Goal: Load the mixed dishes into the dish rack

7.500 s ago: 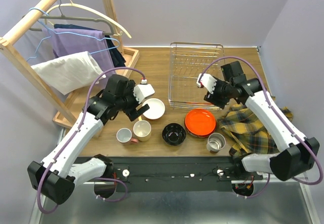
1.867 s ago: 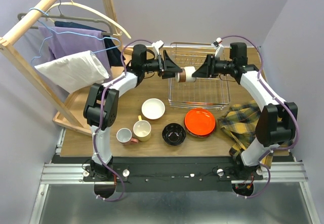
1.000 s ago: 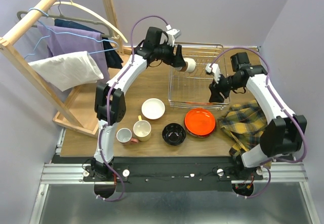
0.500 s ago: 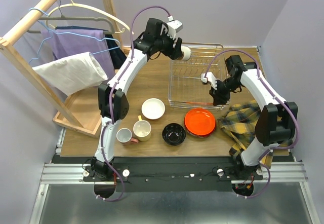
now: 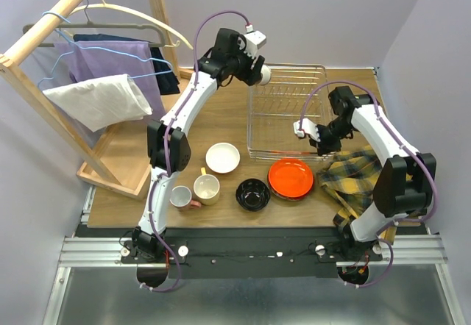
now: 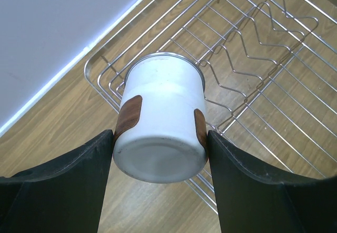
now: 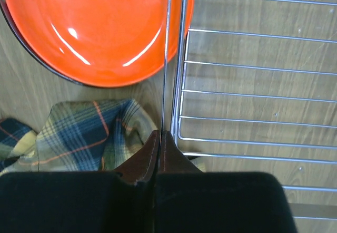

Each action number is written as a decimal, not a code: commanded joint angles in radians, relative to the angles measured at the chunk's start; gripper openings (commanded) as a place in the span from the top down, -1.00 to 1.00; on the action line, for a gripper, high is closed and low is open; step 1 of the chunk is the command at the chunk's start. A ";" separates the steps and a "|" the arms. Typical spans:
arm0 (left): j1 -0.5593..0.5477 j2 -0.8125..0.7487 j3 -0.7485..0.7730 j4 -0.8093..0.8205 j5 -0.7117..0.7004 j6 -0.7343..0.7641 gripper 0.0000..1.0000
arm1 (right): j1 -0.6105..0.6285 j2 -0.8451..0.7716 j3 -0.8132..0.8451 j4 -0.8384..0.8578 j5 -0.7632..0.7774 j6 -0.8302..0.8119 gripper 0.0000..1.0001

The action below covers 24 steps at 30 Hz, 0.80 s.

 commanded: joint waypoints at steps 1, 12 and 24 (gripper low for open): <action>-0.021 -0.019 0.017 0.008 -0.016 0.018 0.80 | -0.004 -0.057 -0.060 -0.118 0.089 -0.075 0.92; -0.049 -0.050 -0.020 -0.045 -0.028 0.067 0.79 | -0.004 -0.201 -0.196 -0.134 0.150 -0.115 0.95; -0.071 0.052 0.032 -0.030 -0.086 0.197 0.79 | -0.004 -0.227 -0.170 -0.088 0.135 -0.051 0.55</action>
